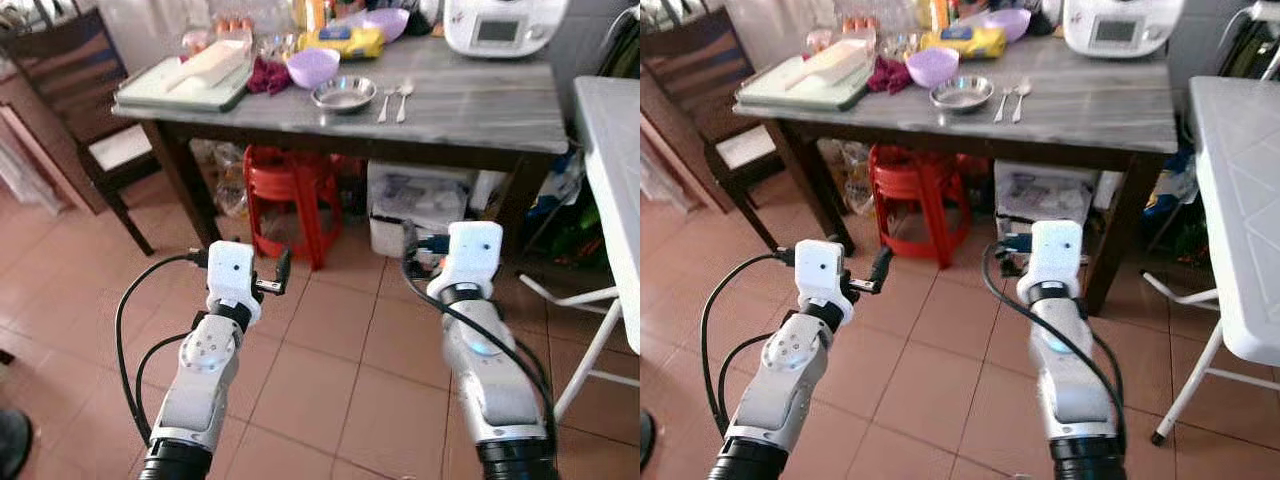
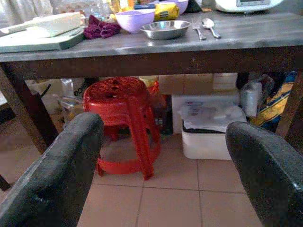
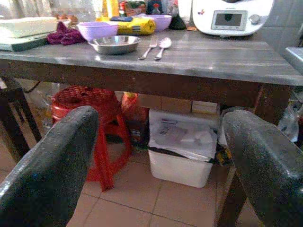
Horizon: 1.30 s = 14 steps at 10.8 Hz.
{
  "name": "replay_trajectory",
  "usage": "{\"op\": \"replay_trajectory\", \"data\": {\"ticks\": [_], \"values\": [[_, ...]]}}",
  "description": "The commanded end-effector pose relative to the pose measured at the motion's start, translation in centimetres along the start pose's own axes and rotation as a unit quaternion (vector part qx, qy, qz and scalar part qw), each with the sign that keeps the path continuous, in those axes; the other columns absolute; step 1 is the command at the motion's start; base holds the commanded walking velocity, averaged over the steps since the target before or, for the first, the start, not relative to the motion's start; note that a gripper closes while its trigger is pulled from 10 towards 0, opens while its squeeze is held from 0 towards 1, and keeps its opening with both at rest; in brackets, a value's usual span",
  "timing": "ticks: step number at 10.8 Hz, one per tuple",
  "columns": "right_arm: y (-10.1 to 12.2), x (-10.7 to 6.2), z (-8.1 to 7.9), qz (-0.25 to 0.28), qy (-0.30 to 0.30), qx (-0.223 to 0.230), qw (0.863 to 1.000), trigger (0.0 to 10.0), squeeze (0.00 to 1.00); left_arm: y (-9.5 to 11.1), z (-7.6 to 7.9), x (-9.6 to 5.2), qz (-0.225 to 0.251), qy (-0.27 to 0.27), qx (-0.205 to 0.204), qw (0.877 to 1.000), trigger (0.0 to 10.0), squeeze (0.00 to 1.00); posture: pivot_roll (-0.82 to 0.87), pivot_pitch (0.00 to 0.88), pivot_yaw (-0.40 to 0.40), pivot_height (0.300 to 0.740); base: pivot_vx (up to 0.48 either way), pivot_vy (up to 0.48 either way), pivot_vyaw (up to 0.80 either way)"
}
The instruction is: Setting the table
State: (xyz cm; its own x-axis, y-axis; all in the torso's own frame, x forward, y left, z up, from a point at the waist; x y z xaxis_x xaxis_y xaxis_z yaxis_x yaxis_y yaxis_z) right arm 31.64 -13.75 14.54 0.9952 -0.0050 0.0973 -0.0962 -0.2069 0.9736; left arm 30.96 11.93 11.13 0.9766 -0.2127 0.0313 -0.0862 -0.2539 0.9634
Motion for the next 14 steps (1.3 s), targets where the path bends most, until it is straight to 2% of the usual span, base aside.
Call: {"op": "replay_trajectory", "data": {"ticks": [1, 3, 9, 12, 14], "values": [[0.21, -0.05, -0.51, 0.000, 0.007, 0.009, 1.000, 10.0, 0.00, 0.30, 0.00, -0.17, 0.008, -0.009, 0.005, 1.000, 10.0, 0.00, 0.00, 0.122, 0.110, 0.740, 0.000, 0.000, -0.59], [0.02, -0.06, -0.53, -0.005, 0.007, 0.012, 1.000, 10.0, 0.00, 0.27, 0.03, -0.28, 0.009, -0.015, 0.005, 1.000, 10.0, 0.00, 0.00, 0.126, 0.111, 0.740, 0.000, 0.000, -0.58], [-0.09, 0.00, -0.37, -0.007, 0.004, 0.007, 1.000, 10.0, 0.00, 0.35, 0.17, -0.24, 0.011, -0.023, 0.001, 1.000, 10.0, 0.00, 0.00, 0.127, 0.109, 0.740, 0.000, 0.000, 0.00], [-0.15, 0.16, -0.36, -0.011, 0.006, 0.011, 1.000, 10.0, 0.00, 0.38, 0.21, -0.16, 0.011, -0.024, 0.000, 1.000, 10.0, 0.00, 0.01, 0.123, 0.105, 0.740, 0.000, -0.294, 0.00], [-0.36, 0.24, -0.54, -0.017, 0.009, 0.018, 1.000, 10.0, 0.00, 0.28, 0.22, -0.26, 0.009, -0.024, -0.001, 1.000, 10.0, 0.00, 0.01, 0.119, 0.103, 0.740, 0.000, -0.330, -0.68]]}}
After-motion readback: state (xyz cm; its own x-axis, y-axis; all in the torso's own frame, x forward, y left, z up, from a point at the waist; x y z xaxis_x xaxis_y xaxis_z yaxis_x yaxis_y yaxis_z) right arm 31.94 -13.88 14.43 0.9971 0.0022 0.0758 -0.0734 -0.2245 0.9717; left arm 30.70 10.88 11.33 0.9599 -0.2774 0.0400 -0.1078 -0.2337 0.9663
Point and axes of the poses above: a point about 5 cm out from each wrist's last joint towards the gripper, its own x axis pointing out of the wrist towards the gripper, its own y axis along the axis of the wrist's last joint, z = x × y, the point moved 1 cm from there along x, pointing out of the wrist towards the gripper, and after that the axes turned 15 degrees about x, right-handed, at the moved point
